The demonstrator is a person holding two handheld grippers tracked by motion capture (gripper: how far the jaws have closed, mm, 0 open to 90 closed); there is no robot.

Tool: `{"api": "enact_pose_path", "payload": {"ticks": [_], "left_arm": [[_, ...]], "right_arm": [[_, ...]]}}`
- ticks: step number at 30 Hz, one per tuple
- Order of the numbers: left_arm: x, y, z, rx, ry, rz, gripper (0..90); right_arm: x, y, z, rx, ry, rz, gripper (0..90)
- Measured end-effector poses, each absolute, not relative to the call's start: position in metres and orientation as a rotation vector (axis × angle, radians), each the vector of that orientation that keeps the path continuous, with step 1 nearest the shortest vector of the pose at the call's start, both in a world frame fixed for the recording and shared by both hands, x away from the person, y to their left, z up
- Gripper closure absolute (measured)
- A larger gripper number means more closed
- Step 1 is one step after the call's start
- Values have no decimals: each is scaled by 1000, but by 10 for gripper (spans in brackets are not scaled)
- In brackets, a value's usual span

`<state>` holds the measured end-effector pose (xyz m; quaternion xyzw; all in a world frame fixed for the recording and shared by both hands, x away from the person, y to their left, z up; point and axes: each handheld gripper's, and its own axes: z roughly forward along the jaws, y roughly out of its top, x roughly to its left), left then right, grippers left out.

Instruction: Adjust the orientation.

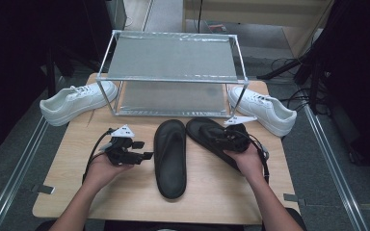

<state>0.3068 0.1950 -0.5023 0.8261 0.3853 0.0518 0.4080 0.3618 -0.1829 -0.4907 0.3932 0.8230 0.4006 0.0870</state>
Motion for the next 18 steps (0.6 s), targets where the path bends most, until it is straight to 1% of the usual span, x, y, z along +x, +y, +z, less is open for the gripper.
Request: {"api": "enact_pose_path", "payload": {"ticks": [6, 7, 10, 16, 18], "left_arm": [[314, 191, -503, 2094, 971, 115, 382], [316, 190, -503, 2093, 973, 111, 383], [320, 188, -504, 2090, 981, 100, 384], [324, 187, -506, 2070, 995, 84, 389], [326, 186, -506, 2095, 997, 86, 410]], "right_arm": [[355, -195, -487, 1186, 2427, 1214, 684], [353, -199, -486, 1194, 2419, 1213, 706], [351, -205, -486, 1219, 2410, 1226, 735], [349, -213, -486, 1278, 2417, 1243, 894], [349, -214, -486, 1282, 2420, 1226, 900]]}}
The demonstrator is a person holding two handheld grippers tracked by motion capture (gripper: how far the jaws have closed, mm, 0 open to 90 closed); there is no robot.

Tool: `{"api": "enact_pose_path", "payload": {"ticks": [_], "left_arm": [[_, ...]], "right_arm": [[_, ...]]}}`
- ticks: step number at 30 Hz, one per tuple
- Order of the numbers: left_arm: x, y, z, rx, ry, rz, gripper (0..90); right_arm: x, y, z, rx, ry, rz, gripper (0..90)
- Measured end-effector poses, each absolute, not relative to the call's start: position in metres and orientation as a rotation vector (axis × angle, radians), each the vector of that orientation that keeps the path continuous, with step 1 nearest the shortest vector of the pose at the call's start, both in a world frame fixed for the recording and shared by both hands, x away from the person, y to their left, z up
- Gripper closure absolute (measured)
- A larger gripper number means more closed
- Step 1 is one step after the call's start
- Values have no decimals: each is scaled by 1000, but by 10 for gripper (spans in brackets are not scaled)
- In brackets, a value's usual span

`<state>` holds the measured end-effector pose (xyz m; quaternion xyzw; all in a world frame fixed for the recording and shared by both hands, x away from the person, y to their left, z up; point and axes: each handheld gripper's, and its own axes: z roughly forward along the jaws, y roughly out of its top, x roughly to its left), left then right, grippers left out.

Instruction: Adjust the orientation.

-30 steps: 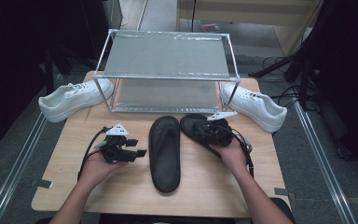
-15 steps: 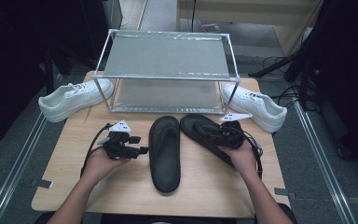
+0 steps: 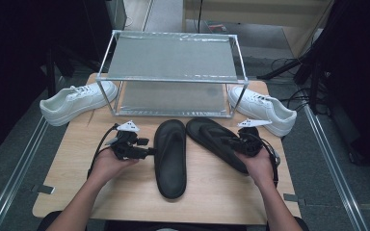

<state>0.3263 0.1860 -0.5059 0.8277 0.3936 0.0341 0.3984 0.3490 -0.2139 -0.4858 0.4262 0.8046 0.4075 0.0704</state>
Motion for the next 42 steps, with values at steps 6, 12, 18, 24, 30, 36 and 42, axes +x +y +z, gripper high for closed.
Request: {"api": "enact_pose_path", "payload": {"ticks": [6, 12, 18, 24, 30, 36, 42], "left_arm": [[330, 183, -511, 2129, 1037, 60, 527], [330, 182, -510, 2110, 1016, 15, 732], [330, 174, -513, 2160, 979, 16, 788], [330, 173, -514, 2167, 980, 16, 775], [329, 171, -514, 2164, 986, 23, 766], [328, 171, -514, 2162, 992, 15, 756], [328, 170, -513, 2164, 990, 4, 768]], "right_arm": [[350, -214, -488, 1292, 2424, 1144, 900], [349, -208, -490, 1266, 2450, 1113, 900], [346, -199, -491, 1212, 2468, 1074, 900], [345, -196, -491, 1216, 2477, 1085, 900], [344, -192, -492, 1201, 2489, 1097, 900], [343, -187, -492, 1185, 2505, 1115, 900], [342, -182, -493, 1176, 2518, 1131, 900]]}}
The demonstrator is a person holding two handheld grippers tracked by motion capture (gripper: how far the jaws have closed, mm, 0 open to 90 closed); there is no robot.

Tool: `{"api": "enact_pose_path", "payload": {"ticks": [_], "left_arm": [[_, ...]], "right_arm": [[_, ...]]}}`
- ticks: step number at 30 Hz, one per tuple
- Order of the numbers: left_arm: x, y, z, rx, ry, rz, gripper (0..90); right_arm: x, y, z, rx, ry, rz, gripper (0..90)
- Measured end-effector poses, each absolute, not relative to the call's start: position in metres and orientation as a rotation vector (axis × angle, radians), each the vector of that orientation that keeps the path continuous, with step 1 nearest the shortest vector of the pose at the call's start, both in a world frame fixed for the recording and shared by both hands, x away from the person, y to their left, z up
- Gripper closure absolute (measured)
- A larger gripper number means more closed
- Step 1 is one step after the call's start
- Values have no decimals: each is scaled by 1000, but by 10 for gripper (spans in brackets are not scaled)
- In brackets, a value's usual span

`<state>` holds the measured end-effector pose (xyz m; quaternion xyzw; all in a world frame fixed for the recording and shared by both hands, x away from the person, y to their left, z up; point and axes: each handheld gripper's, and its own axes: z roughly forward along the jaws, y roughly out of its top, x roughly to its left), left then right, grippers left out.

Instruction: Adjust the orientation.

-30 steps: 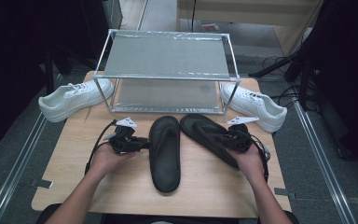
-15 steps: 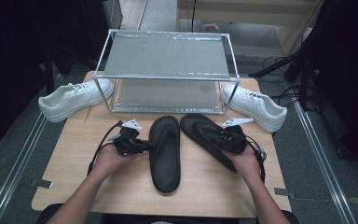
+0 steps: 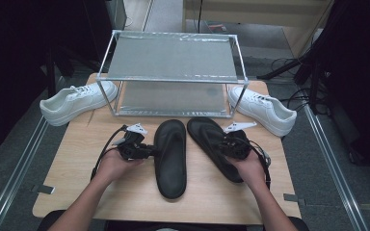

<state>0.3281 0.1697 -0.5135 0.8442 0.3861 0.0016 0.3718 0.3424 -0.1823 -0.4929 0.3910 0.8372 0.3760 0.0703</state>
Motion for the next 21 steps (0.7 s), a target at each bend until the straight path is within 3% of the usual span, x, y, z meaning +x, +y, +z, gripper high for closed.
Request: {"api": "enact_pose_path", "payload": {"ticks": [21], "left_arm": [[310, 132, -514, 2228, 843, -24, 773]], "right_arm": [[339, -169, -495, 1158, 2546, 1174, 900]]}}
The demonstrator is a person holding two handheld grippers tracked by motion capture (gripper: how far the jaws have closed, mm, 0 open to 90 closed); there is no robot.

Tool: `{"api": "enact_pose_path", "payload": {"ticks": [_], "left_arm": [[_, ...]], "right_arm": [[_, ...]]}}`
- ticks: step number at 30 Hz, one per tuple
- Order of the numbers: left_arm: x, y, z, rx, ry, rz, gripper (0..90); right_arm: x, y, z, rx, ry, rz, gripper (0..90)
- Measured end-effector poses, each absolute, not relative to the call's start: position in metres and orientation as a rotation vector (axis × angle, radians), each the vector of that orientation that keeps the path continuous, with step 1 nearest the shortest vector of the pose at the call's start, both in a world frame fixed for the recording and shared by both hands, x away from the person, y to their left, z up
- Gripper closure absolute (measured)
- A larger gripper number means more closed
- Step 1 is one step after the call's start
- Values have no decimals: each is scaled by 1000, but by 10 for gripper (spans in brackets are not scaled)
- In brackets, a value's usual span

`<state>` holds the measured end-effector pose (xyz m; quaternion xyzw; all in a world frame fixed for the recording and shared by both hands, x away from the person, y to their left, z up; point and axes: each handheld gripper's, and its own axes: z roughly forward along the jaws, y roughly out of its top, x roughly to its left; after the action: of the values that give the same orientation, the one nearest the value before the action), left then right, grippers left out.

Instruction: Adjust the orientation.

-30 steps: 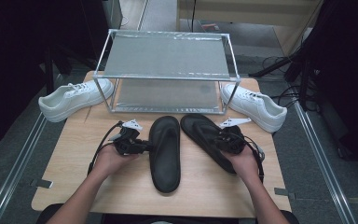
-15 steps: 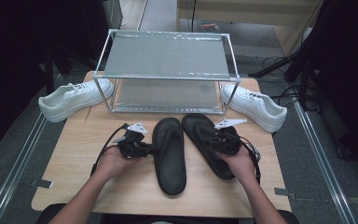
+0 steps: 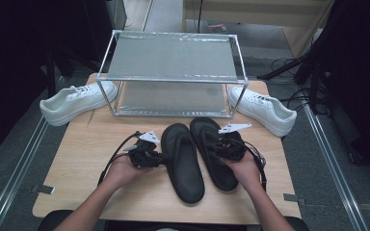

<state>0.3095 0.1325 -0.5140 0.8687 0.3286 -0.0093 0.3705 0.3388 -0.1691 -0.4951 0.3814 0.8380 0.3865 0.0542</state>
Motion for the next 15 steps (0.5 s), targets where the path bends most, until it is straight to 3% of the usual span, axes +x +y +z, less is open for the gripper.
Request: {"api": "enact_pose_path", "payload": {"ticks": [15], "left_arm": [[303, 118, -515, 2227, 838, -27, 771]], "right_arm": [[340, -171, -497, 1186, 2542, 1202, 874]]}}
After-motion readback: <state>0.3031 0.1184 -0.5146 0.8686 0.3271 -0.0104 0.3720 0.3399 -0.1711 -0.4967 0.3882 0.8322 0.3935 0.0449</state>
